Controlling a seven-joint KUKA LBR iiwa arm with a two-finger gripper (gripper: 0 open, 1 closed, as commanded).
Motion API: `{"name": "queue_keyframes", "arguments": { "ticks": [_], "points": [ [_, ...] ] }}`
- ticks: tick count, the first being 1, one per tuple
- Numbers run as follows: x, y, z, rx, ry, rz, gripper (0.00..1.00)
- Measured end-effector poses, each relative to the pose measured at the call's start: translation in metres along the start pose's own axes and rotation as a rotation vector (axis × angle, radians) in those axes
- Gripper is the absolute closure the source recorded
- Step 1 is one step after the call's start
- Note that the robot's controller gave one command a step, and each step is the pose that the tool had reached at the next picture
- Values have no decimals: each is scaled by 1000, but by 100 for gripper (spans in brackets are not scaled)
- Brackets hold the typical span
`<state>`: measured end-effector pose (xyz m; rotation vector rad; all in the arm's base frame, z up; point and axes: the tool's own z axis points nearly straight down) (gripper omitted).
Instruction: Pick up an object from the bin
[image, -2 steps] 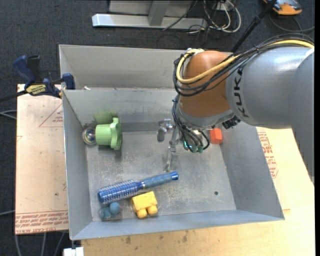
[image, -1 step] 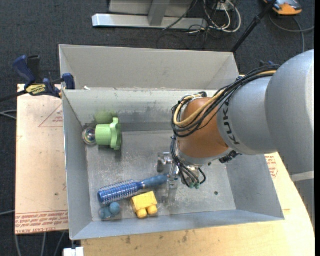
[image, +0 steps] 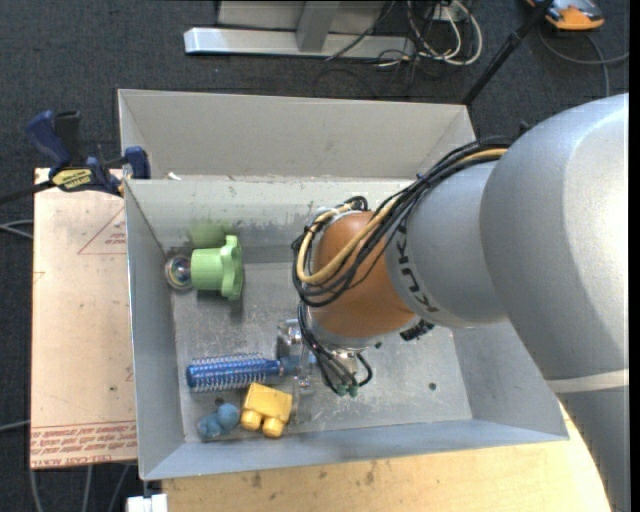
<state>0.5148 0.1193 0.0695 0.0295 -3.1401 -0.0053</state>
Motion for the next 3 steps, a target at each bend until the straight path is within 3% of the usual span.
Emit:
{"name": "queue_keyframes", "arguments": {
  "ticks": [1, 2, 3],
  "points": [
    [-1, -4, -1, 2, -1, 8, 100],
    [-22, 61, -1, 2, -6, -44, 100],
    [-35, 61, -139, 1, -11, -65, 100]
  ]
}}
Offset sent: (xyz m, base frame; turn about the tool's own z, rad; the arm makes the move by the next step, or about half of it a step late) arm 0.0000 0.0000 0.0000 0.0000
